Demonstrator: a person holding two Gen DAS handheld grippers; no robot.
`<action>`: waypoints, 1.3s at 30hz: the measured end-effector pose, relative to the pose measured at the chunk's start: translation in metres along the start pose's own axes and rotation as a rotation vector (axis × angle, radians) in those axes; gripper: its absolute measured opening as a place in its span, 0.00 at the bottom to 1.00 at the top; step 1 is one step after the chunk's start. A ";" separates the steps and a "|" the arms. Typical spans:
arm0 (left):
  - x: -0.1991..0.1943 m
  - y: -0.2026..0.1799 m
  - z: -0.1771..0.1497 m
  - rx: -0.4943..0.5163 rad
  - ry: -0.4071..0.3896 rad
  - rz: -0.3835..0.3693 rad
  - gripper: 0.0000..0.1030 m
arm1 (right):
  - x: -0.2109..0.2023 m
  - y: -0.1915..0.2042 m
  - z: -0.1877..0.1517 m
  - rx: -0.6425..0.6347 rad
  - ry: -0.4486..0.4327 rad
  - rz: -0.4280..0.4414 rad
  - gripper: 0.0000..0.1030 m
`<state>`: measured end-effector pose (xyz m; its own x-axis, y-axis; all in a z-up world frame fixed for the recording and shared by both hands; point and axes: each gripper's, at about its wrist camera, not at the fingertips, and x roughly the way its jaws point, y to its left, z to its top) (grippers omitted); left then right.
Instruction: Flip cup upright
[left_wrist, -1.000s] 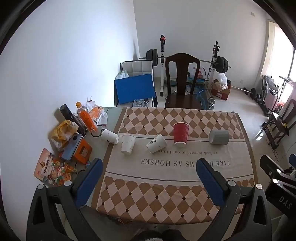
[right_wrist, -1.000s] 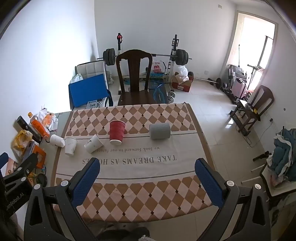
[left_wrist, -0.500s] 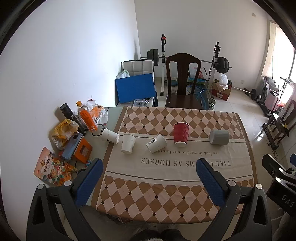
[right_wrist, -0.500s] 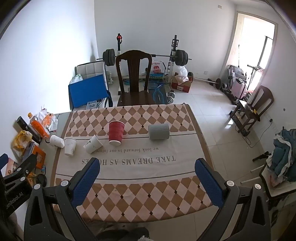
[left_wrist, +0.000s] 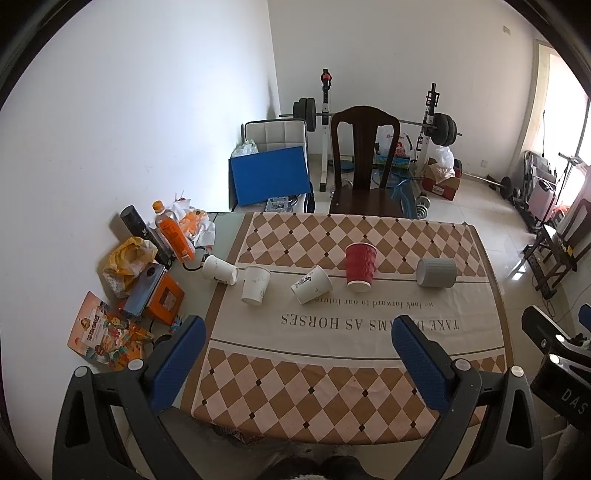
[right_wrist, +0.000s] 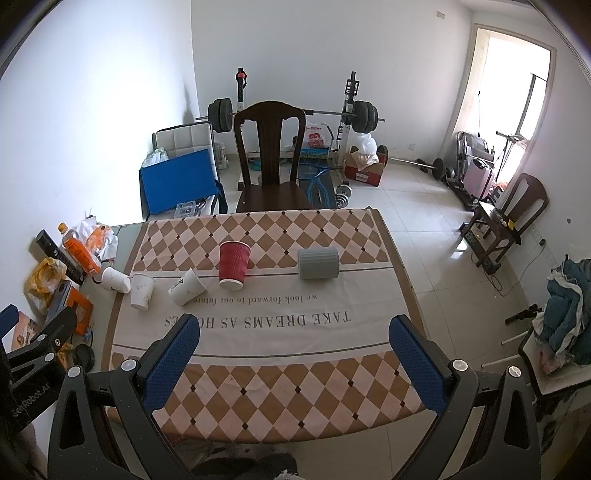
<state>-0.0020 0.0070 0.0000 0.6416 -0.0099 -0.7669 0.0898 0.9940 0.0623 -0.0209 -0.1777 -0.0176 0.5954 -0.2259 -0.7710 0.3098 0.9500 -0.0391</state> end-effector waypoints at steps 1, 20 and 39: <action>0.001 -0.001 0.000 0.000 0.000 0.000 1.00 | 0.000 -0.001 0.000 0.001 -0.001 0.001 1.00; 0.001 0.000 0.001 -0.001 -0.001 0.000 1.00 | -0.012 0.005 0.005 -0.010 -0.008 0.007 1.00; 0.002 0.000 -0.003 -0.003 -0.003 0.001 1.00 | -0.012 0.007 0.005 -0.008 -0.010 0.009 1.00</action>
<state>-0.0027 0.0077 -0.0032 0.6438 -0.0090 -0.7651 0.0865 0.9944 0.0612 -0.0219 -0.1693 -0.0057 0.6053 -0.2196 -0.7651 0.2986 0.9537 -0.0375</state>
